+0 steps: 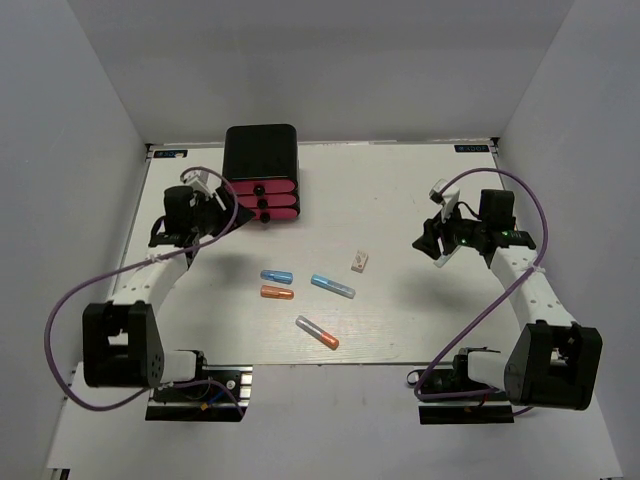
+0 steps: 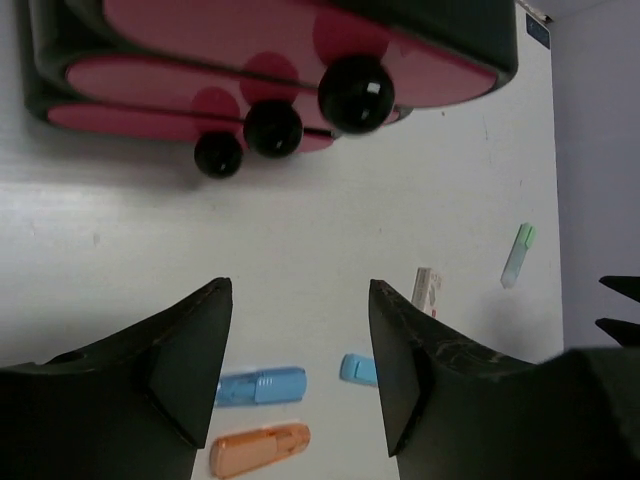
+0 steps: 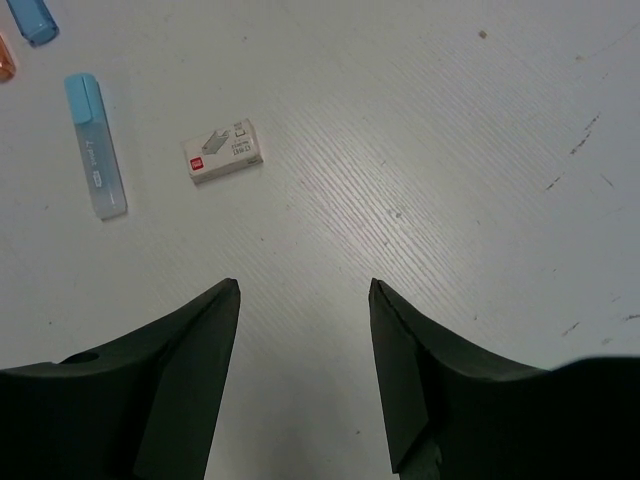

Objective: Sort the stationery into containers
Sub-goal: Open the drawer, then grab a piece of stationery with the right arm

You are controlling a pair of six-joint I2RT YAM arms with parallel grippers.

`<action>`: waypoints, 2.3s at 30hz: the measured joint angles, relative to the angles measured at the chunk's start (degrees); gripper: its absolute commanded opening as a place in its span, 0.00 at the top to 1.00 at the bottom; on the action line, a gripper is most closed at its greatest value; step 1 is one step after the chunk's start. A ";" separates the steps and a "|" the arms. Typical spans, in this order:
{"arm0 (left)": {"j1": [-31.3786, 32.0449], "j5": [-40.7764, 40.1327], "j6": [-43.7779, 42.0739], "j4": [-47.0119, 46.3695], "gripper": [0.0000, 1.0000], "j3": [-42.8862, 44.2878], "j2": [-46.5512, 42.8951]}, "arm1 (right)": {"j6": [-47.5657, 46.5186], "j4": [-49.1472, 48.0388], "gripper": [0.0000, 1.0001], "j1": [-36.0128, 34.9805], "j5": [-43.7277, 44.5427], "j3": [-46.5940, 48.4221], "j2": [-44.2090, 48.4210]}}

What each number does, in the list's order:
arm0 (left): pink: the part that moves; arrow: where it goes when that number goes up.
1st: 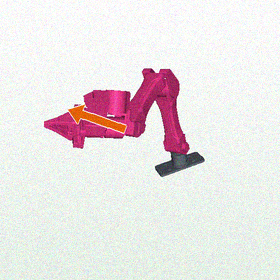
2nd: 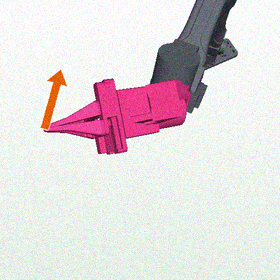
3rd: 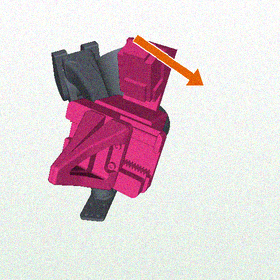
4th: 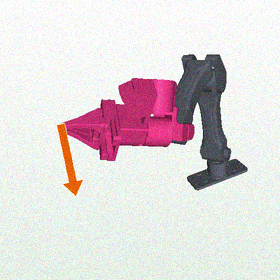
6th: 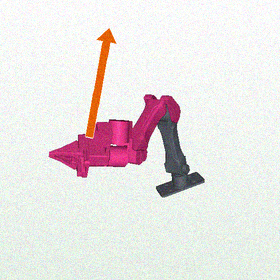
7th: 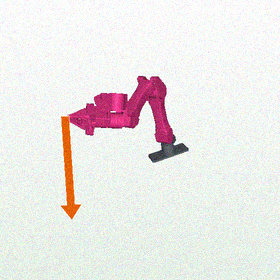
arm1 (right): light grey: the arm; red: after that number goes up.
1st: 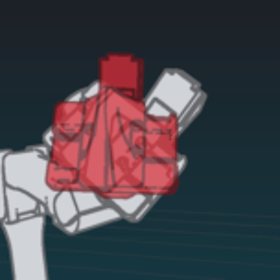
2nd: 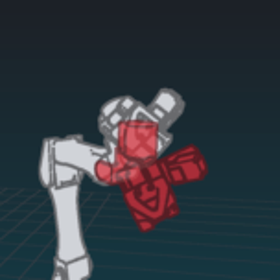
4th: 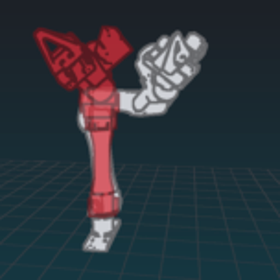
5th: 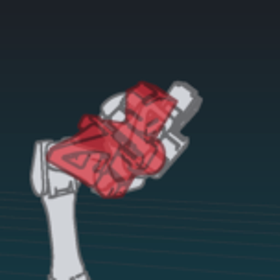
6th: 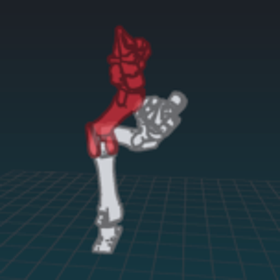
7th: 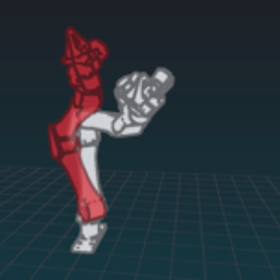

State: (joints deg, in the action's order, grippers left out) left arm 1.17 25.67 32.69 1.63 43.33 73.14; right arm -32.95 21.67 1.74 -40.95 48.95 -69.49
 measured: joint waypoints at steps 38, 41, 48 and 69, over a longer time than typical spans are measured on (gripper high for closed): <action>6.47 -2.78 -9.20 1.77 0.70 11.74 12.24 | 1.22 -4.85 0.40 -4.46 9.07 0.83 -7.87; 6.84 -2.86 -10.01 3.54 0.61 9.35 8.87 | 1.25 -4.55 0.39 -4.37 12.79 2.47 -10.88; 6.93 -3.48 -11.47 4.76 0.12 7.28 6.99 | -10.10 -1.95 0.38 -4.31 14.40 5.57 -11.34; 6.84 -4.33 -10.34 10.86 0.05 -2.73 -16.87 | -78.73 33.11 0.37 3.50 22.53 22.21 -25.99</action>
State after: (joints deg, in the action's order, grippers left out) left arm 8.01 21.34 22.35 12.49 40.60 56.27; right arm -111.68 54.78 5.23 -18.41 71.16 -95.48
